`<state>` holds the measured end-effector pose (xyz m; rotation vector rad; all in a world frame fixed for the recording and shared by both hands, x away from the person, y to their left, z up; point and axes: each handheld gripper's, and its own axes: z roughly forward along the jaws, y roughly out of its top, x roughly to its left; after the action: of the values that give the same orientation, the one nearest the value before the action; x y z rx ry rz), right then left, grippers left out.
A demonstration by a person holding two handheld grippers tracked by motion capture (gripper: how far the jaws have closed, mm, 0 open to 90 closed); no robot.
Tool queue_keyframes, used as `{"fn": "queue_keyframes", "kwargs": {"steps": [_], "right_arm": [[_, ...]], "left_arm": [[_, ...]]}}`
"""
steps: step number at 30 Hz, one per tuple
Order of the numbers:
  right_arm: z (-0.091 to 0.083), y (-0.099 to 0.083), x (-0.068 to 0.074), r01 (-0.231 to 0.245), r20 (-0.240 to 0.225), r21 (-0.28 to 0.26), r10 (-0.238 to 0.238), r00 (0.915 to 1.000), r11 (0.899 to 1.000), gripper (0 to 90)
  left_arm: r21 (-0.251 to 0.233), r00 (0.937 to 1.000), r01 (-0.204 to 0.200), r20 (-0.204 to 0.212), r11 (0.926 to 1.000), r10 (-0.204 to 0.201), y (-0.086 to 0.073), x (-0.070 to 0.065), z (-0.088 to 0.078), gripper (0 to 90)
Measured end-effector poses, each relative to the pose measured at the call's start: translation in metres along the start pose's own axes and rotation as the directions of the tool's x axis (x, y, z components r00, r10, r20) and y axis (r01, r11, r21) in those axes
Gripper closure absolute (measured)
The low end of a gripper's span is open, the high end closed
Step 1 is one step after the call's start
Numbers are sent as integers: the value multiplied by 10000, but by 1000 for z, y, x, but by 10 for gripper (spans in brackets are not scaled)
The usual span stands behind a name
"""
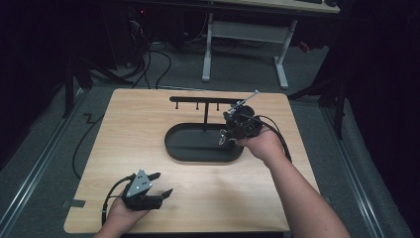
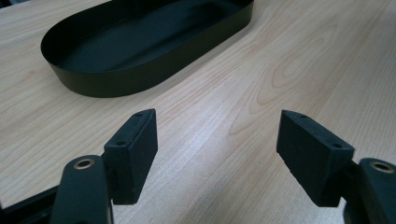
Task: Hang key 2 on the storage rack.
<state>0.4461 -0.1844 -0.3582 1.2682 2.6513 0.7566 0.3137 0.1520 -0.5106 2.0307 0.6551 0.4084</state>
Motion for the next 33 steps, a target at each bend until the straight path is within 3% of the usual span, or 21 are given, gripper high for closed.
{"fn": "queue_keyframes", "kwargs": {"steps": [4, 17, 29, 33], "right_arm": [[0, 12, -1, 186, 85, 53, -187, 9998, 9998, 891], [-9, 50, -6, 95, 505, 186, -105, 9987, 9998, 891], [-5, 66, -11, -79, 608, 289, 61, 9981, 9996, 891], [-3, 67, -20, -264, 549, 300, 247, 9982, 9992, 890]], "left_arm": [[73, 10000, -10, 46, 10000, 9, 0, 0, 1, 299], [29, 10000, -44, 58, 10000, 43, 0, 1, -1, 302], [93, 10000, -61, 68, 9999, 60, -1, 2, -1, 304], [144, 9999, -160, 4, 9998, 160, -1, 1, 0, 304]]}}
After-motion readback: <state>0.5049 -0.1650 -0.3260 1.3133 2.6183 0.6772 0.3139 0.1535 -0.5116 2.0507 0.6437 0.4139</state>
